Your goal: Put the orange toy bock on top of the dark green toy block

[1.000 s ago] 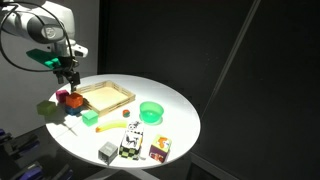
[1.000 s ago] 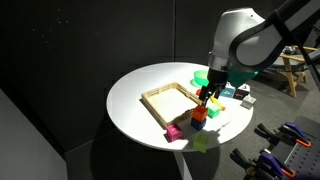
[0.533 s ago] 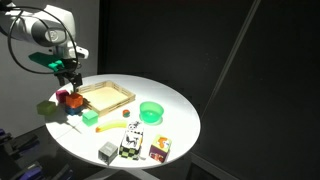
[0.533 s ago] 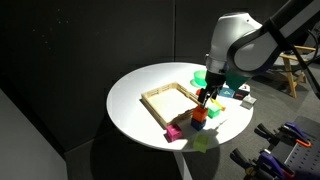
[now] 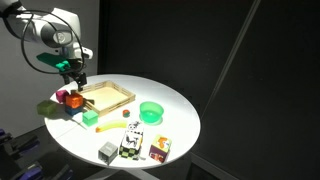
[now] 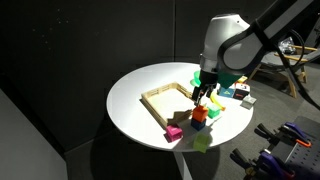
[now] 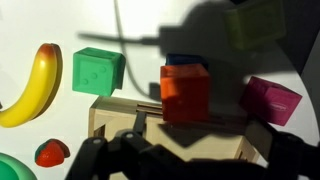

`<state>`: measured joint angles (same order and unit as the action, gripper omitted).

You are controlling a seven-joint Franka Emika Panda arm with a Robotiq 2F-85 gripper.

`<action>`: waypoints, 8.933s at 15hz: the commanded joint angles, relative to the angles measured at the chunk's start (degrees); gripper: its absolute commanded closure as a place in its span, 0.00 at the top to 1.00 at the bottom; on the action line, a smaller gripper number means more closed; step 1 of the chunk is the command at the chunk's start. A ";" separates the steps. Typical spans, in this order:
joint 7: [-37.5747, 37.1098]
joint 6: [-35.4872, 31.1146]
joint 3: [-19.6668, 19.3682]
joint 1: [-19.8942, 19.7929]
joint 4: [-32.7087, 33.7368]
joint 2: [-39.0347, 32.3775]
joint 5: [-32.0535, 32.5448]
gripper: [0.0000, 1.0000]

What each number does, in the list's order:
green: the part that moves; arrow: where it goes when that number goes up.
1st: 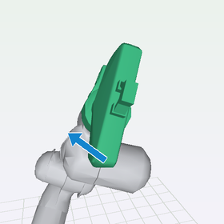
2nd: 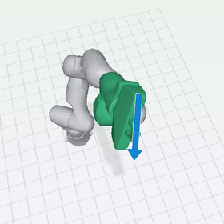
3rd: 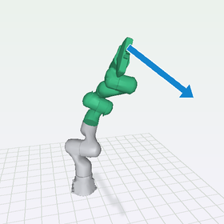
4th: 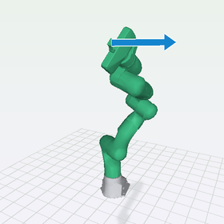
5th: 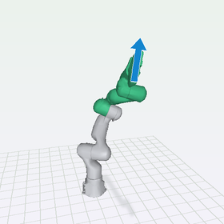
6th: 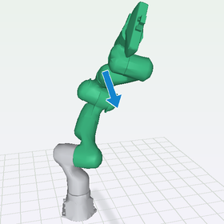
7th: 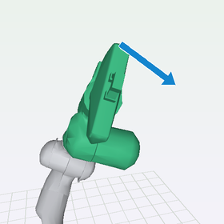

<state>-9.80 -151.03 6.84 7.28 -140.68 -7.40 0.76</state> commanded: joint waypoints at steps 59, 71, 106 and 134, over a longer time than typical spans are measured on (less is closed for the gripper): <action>-2.39 0.72 -6.04 -8.16 -9.70 13.04 0.87 0.22; 4.75 -5.61 -6.16 -7.56 -7.62 5.74 3.14 0.22; 5.39 -7.19 -7.66 -5.54 -2.52 -4.06 5.34 1.00; 6.42 22.22 -4.94 -4.95 -5.31 30.66 -3.51 1.00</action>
<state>-4.93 -131.87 2.42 2.39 -144.74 18.14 -2.33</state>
